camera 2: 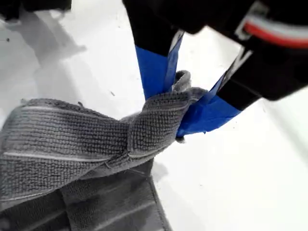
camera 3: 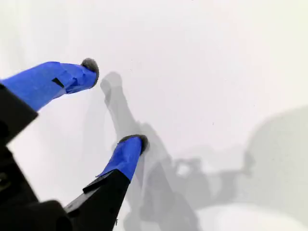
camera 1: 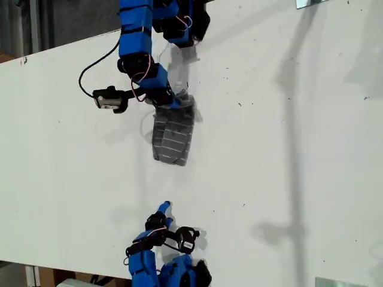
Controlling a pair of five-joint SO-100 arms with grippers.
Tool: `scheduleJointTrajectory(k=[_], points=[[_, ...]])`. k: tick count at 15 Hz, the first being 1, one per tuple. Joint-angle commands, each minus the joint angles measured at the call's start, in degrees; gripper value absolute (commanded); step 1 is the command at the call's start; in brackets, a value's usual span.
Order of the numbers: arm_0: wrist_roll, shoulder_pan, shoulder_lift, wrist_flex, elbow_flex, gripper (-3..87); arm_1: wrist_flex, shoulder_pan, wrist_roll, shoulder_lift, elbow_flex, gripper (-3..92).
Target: Grasp corners of a square towel and fold twice.
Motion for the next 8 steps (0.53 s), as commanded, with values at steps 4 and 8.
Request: scheduleJointTrajectory(k=[4,8], points=[[-0.44,0.26,2.11,-0.70,-0.09,27.2,-9.58,3.43,-8.70,-3.16,-8.35,-0.1],[-0.35,0.26,2.20,-0.79,-0.09,27.3,-17.58,3.96,-12.13,-15.12,-12.22,-0.1]])
